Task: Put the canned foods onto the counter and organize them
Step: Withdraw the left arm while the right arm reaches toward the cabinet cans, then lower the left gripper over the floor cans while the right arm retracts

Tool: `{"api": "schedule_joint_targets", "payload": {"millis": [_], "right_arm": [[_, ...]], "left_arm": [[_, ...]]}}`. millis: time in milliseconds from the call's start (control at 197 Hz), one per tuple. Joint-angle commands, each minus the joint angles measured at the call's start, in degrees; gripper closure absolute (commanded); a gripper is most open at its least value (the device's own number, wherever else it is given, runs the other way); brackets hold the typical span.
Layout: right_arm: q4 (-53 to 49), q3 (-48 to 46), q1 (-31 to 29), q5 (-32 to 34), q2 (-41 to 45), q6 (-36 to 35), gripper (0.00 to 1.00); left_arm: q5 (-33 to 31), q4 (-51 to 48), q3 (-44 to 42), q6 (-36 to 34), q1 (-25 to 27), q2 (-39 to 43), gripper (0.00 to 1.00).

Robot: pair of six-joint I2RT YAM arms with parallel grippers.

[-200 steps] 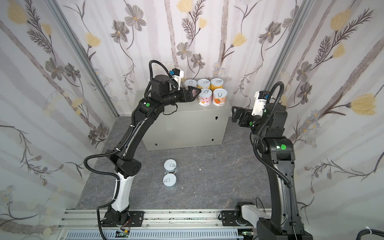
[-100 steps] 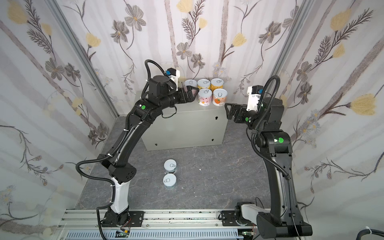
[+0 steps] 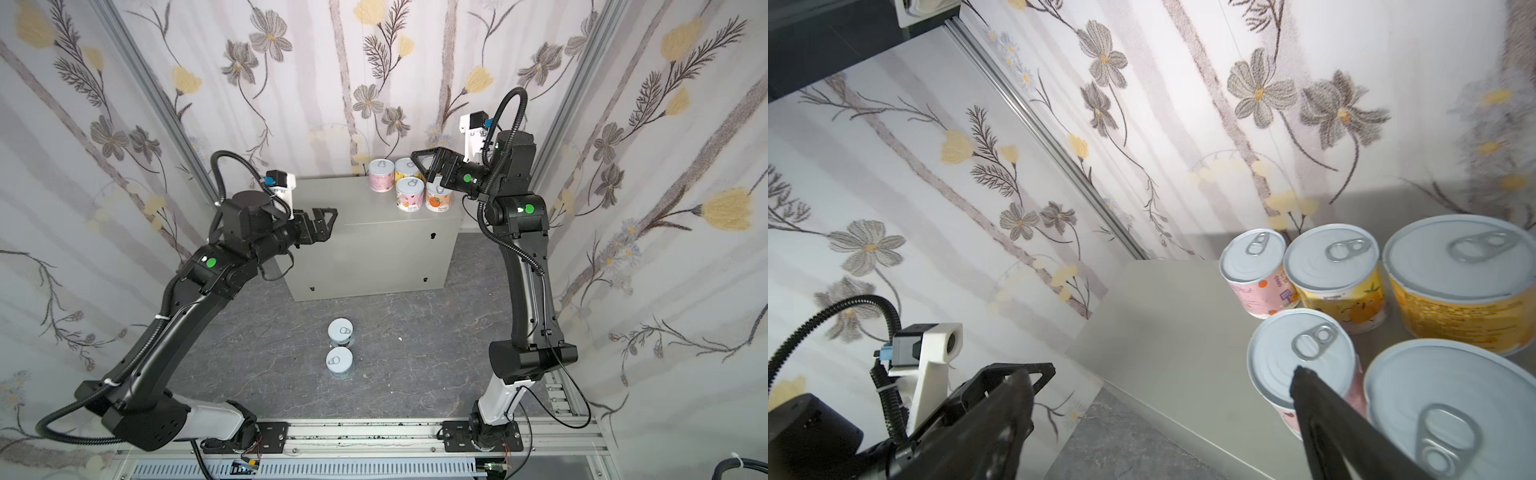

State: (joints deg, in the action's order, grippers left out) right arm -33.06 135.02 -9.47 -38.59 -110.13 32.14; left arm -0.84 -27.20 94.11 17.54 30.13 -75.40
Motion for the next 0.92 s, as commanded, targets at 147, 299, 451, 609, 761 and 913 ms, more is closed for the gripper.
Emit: {"api": "schedule_joint_targets", "payload": {"millis": [147,299,451,609,761,913], "right_arm": [[5.4,0.7,-4.7,-2.6,-2.1,6.3,0.01],[1.7,0.6,-7.7,0.0,-0.8,3.0,0.00],[-1.7,-4.7,-9.5,4.4,3.8,-0.6,0.00],[-2.2,-14.9,-9.9,9.4,11.9,-3.0,0.00],[-2.7,-24.5,-9.9,13.0,20.6,-4.4,0.00],[-3.1,-33.9,-9.9,15.6,28.4,-5.0,0.00]], "left_arm": [[-2.2,-1.1,-8.2,-3.2,-1.6,10.4,0.00],[0.6,-6.5,-14.2,-3.6,-0.2,15.4,0.00],[-1.6,-10.9,-18.3,-3.0,5.5,19.5,0.00],[-2.7,-12.4,-23.8,1.3,10.7,21.8,0.00],[-6.0,-10.7,-30.0,6.6,16.9,22.1,0.00],[-10.8,-9.3,-36.4,13.2,23.9,21.3,0.00]]}}
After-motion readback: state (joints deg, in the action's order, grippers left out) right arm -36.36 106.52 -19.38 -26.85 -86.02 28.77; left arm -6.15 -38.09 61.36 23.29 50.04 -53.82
